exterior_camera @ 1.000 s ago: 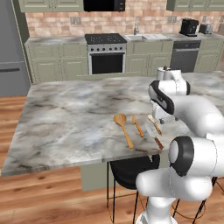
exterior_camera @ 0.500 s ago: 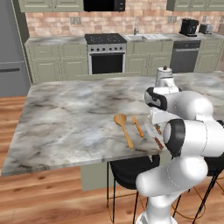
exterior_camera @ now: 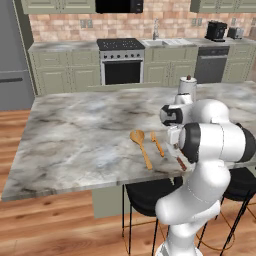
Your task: Pick up the metallic utensils from the counter and place them in the open drawer. Make sure not to pick up any wooden utensils.
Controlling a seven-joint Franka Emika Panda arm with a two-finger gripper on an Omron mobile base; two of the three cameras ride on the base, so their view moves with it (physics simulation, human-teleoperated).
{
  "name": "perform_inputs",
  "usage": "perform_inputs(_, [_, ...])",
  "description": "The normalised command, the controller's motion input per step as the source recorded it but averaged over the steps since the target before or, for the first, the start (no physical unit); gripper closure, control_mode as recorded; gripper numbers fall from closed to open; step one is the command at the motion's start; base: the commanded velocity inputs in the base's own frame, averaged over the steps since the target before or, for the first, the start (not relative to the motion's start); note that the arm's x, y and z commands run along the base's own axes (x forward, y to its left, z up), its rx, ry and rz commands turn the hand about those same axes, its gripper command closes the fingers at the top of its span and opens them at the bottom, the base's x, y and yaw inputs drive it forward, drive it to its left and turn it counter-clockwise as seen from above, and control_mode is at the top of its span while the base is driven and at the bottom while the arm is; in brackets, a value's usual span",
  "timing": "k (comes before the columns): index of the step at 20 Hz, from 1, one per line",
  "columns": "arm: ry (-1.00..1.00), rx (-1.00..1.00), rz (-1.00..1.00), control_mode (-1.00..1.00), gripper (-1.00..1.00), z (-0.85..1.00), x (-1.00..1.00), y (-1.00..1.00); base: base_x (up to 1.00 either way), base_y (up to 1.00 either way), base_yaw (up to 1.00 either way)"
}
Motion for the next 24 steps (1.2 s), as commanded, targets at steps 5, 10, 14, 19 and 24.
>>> perform_inputs(5, [0.00, 0.13, 0.10, -1.00, -1.00, -0.28, 0.38, 0.00, 0.00, 0.00, 0.00])
perform_inputs(10, [0.03, 0.09, 0.10, -1.00, -1.00, -0.32, 0.05, 0.00, 0.00, 0.00, 0.00])
perform_inputs(14, [0.03, 0.01, 0.07, -1.00, -1.00, -0.20, -0.10, 0.00, 0.00, 0.00, 0.00])
perform_inputs(19, [0.00, 0.00, 0.00, -1.00, -1.00, -0.15, -0.24, 0.00, 0.00, 0.00, 0.00])
perform_inputs(24, [0.00, 0.00, 0.00, -1.00, -1.00, -0.15, -0.26, 0.00, 0.00, 0.00, 0.00])
